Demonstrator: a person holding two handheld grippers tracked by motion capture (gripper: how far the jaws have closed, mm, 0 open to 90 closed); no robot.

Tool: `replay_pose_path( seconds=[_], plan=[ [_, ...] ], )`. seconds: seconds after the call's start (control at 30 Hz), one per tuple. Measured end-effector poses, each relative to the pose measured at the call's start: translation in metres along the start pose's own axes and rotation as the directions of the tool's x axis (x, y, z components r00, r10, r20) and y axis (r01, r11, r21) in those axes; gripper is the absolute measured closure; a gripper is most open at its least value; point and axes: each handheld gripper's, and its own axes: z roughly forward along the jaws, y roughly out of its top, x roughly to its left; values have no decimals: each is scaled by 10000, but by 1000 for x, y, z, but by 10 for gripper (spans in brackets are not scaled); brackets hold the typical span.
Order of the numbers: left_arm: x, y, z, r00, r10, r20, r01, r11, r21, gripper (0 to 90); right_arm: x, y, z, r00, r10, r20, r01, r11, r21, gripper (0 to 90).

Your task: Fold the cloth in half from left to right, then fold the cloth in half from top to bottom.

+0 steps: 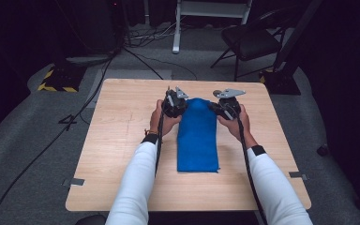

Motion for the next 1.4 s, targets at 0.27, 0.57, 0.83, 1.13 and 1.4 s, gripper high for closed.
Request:
replay_pose_path(
  seconds=[0.27, 0.57, 0.83, 1.13, 1.4],
  plan=[
    [-1, -4, -6, 9999, -110, 28, 110, 9999, -78, 847, 2, 1, -3, 9997, -23, -258, 21, 10000, -72, 864],
    [-9, -5, -25, 9987, 340, 377, -326, 9988, -377, 838, 8, 0, -18, 9980, -302, -548, 289, 9993, -242, 864],
    [-18, -21, -35, 9928, 770, 915, -717, 9956, -597, 825, 15, -11, -28, 9937, -600, -947, 580, 9980, -231, 863],
    [-25, -40, -45, 9824, 1206, 1427, -1110, 9911, -736, 803, 26, -29, -36, 9814, -926, -1679, 889, 9956, -293, 862],
    [-35, -56, -54, 9667, 1712, 1902, -1568, 9837, -884, 782, 36, -44, -44, 9711, -1140, -2096, 1111, 9935, -256, 860]
  ],
)
